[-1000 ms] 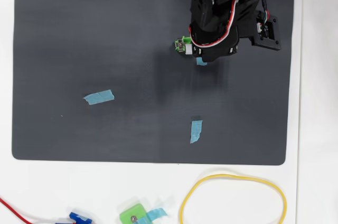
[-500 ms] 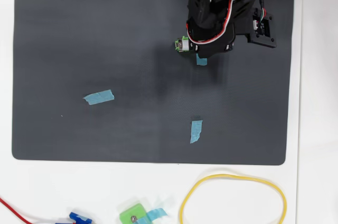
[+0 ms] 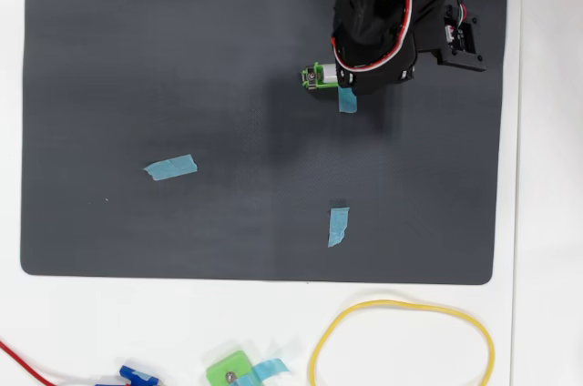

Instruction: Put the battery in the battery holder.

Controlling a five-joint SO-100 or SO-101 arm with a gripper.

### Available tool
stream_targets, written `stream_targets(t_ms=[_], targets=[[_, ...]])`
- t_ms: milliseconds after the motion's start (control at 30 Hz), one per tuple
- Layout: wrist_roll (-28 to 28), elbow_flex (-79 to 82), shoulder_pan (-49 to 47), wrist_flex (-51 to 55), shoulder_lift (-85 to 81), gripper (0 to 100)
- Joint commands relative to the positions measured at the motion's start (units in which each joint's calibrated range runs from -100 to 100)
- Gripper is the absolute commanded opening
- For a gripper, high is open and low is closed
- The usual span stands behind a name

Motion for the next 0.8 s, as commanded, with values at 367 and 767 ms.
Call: stream_targets(t_ms=[367, 767], targets=[[0.14, -0.14, -2.28, -0.50, -1.83, 0], [0.14, -0.05, -1.76, -0.42, -1.83, 0]])
